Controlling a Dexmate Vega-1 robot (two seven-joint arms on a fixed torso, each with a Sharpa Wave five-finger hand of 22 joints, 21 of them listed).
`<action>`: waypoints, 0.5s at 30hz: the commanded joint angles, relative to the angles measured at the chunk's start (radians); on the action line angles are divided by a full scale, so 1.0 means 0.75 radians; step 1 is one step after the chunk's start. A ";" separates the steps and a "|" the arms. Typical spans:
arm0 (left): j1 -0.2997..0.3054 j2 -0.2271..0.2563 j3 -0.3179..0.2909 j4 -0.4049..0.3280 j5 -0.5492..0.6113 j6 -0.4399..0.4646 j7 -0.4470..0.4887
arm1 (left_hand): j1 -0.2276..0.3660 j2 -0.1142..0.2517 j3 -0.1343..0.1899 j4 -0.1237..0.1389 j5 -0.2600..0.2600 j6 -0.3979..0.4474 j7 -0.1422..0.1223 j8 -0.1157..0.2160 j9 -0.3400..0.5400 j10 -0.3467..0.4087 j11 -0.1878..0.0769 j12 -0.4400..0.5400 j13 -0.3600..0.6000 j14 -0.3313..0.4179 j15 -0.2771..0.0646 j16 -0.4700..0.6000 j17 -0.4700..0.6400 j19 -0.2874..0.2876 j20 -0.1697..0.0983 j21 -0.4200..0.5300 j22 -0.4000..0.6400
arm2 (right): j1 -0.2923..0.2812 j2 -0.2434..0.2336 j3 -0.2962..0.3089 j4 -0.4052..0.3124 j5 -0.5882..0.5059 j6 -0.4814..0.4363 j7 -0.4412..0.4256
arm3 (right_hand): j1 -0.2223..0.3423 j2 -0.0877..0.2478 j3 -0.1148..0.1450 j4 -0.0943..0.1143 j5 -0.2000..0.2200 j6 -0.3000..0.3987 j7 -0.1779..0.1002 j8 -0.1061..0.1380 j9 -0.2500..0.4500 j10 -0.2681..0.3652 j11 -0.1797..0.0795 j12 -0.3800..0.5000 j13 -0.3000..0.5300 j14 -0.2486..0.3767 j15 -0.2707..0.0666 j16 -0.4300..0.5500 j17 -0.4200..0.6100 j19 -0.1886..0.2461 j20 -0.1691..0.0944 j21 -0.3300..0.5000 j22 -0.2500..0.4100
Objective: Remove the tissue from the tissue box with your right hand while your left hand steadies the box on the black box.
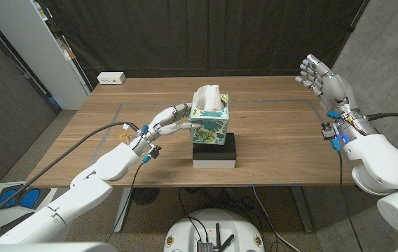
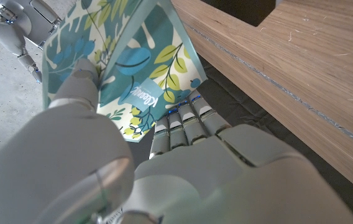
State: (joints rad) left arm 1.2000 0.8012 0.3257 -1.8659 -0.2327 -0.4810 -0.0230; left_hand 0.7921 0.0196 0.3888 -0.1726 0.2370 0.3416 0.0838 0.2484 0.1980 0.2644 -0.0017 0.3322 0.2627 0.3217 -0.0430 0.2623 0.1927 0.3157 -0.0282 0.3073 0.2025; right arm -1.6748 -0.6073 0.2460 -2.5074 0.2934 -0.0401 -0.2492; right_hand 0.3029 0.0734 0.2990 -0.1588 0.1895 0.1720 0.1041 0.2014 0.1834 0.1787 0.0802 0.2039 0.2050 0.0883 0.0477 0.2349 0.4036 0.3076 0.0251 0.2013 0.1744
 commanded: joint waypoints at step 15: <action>0.011 -0.017 -0.005 -0.009 0.056 0.005 0.057 | 0.003 0.010 -0.002 0.007 0.006 0.033 -0.018 -0.002 0.003 0.014 -0.003 -0.009 0.006 0.003 -0.011 -0.006 0.006 0.012 -0.001 0.004 0.002 | 0.005 -0.004 -0.012 -0.054 -0.535 -0.121 0.006 | 0.056 0.009 0.032 -0.008 0.021 0.064 -0.002 0.022 0.007 0.049 -0.009 0.018 0.003 0.055 -0.026 0.014 -0.001 0.034 -0.005 0.010 0.005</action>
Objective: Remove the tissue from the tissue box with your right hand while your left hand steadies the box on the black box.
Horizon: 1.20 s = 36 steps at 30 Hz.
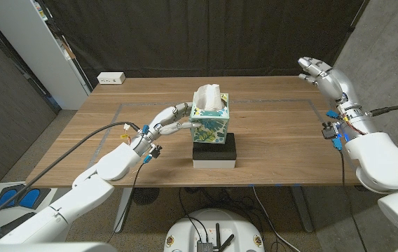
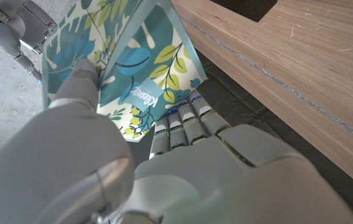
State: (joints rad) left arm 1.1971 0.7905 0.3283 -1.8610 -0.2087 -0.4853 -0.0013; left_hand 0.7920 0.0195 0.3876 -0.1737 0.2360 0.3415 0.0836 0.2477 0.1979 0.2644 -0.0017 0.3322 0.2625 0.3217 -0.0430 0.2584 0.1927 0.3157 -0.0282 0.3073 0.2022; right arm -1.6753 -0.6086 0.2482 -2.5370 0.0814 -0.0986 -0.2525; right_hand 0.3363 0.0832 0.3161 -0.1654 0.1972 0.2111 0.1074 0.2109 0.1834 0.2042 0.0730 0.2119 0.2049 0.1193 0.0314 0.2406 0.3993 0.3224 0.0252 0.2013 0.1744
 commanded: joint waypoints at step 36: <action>0.017 -0.011 -0.001 -0.016 0.065 0.007 0.042 | 0.005 0.013 -0.009 0.010 0.008 0.039 -0.021 -0.010 0.004 0.015 -0.004 -0.017 0.011 -0.002 -0.013 -0.009 0.006 0.001 -0.003 -0.001 0.000 | 0.018 -0.022 -0.166 -0.118 -1.033 -0.294 0.050 | -0.010 -0.029 -0.009 0.019 0.001 0.092 -0.033 0.017 0.009 0.029 -0.020 0.003 0.008 0.025 -0.014 0.010 0.013 0.017 0.003 0.003 0.006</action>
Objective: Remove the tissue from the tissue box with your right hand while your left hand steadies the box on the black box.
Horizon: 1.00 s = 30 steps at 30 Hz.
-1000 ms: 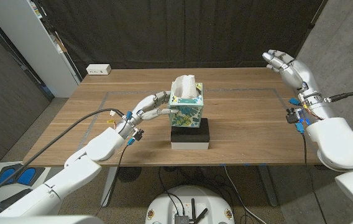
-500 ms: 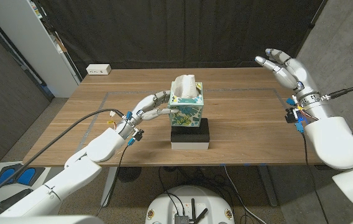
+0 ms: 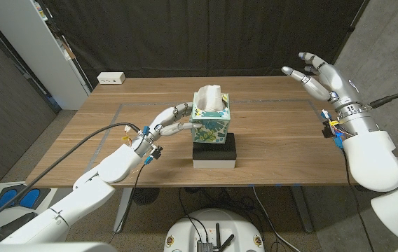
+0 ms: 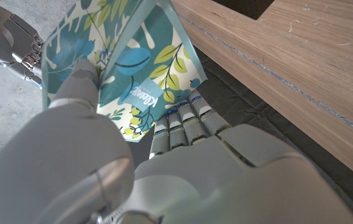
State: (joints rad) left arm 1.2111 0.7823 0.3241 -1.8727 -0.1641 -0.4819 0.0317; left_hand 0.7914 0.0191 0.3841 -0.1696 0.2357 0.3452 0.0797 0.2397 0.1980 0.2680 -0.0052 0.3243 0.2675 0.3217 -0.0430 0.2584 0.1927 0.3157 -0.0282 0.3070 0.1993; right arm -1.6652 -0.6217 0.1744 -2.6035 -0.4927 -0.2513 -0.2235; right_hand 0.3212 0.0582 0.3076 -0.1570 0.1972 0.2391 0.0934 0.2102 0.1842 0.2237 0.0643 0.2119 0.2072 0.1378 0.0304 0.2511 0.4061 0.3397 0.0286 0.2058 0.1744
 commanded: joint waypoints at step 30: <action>-0.017 -0.011 0.019 0.013 0.015 0.001 0.004 | 0.013 0.021 -0.008 0.004 0.010 0.039 -0.018 -0.005 0.005 0.017 -0.005 -0.010 0.008 0.003 -0.014 -0.012 0.006 0.002 -0.005 -0.001 0.003 | 0.138 -0.041 -0.100 0.018 -0.188 0.023 0.163 | 0.018 0.014 0.007 0.006 0.003 -0.005 0.002 -0.010 0.009 0.050 -0.007 0.015 0.008 0.023 -0.020 0.004 0.005 0.020 -0.012 0.004 0.006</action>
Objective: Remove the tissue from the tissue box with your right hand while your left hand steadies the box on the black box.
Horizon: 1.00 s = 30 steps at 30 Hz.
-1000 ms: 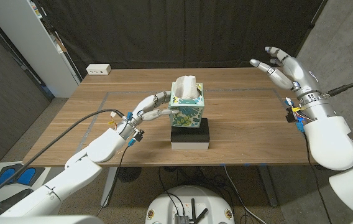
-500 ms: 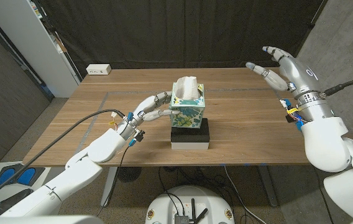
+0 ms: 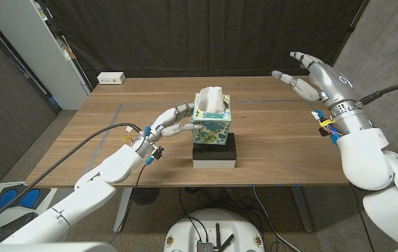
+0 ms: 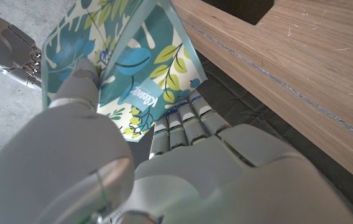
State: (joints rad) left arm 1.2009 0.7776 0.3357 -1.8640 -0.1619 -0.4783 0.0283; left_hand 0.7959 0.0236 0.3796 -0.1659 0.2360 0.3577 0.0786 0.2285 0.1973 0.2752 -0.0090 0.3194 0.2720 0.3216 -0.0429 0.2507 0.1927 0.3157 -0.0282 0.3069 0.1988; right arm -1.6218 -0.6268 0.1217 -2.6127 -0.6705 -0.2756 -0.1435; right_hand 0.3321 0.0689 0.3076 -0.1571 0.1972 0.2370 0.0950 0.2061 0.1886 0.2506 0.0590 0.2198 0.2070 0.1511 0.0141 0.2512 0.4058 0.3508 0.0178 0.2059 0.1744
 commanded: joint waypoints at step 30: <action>0.014 -0.007 0.003 -0.009 0.029 -0.007 0.024 | 0.012 0.021 -0.007 -0.001 0.012 0.027 -0.017 0.005 0.007 0.010 0.000 -0.009 0.006 0.008 -0.015 -0.005 0.006 0.004 -0.005 0.000 0.003 | 0.326 -0.186 -0.207 0.062 0.174 0.132 0.152 | 0.007 0.000 0.008 0.006 0.004 0.003 0.006 -0.003 0.004 0.018 0.002 0.002 0.010 0.000 0.002 -0.001 0.005 0.006 0.002 0.002 0.005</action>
State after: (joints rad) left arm 1.2020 0.7712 0.3393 -1.8632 -0.1446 -0.4840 0.0407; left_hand 0.8010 0.0286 0.3741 -0.1714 0.2417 0.3574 0.0783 0.2296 0.1975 0.2750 -0.0087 0.3126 0.2718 0.3216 -0.0429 0.2507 0.1927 0.3157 -0.0282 0.3068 0.1983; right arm -1.4369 -0.7250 0.0087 -2.5715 -0.5711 -0.1933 -0.0516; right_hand 0.3321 0.0688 0.3076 -0.1571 0.1972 0.2372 0.0950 0.2062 0.1884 0.2576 0.0589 0.2197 0.2122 0.1526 0.0125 0.2512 0.4057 0.3507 0.0179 0.2059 0.1744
